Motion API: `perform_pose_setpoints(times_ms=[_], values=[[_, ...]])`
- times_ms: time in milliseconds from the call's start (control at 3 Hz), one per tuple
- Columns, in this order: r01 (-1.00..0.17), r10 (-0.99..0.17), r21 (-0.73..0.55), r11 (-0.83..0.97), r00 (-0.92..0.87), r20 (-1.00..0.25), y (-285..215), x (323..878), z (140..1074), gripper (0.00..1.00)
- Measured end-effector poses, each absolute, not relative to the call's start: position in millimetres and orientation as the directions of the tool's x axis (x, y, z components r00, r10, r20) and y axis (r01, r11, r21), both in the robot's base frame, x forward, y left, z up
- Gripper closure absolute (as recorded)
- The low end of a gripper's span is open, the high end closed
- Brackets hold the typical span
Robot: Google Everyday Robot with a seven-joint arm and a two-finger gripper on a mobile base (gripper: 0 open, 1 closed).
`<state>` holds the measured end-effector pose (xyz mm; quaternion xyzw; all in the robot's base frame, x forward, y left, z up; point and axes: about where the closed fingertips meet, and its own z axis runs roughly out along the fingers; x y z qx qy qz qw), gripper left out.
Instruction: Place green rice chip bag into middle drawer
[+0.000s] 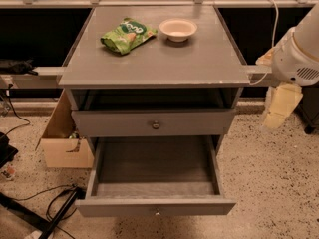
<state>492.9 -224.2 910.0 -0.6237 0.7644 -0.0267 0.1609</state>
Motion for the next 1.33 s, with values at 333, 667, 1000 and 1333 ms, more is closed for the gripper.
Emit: perform_pose_setpoints(times_ms=[333,667,1000,1333], values=[[-0.945,-0.962,-0.242,0.220,-0.170,-0.213,-224.1,492.9,910.0,0.00],[-0.949,-0.973,-0.276,0.153,-0.095,-0.212,-206.8,493.2,917.6,0.00],[-0.927,-0.978,-0.372,-0.035,0.108,-0.177,-148.9,498.9,942.4,0.00],[-0.839,-0.938,-0.479,-0.259,0.337,-0.082,-76.6,501.4,974.2,0.00]])
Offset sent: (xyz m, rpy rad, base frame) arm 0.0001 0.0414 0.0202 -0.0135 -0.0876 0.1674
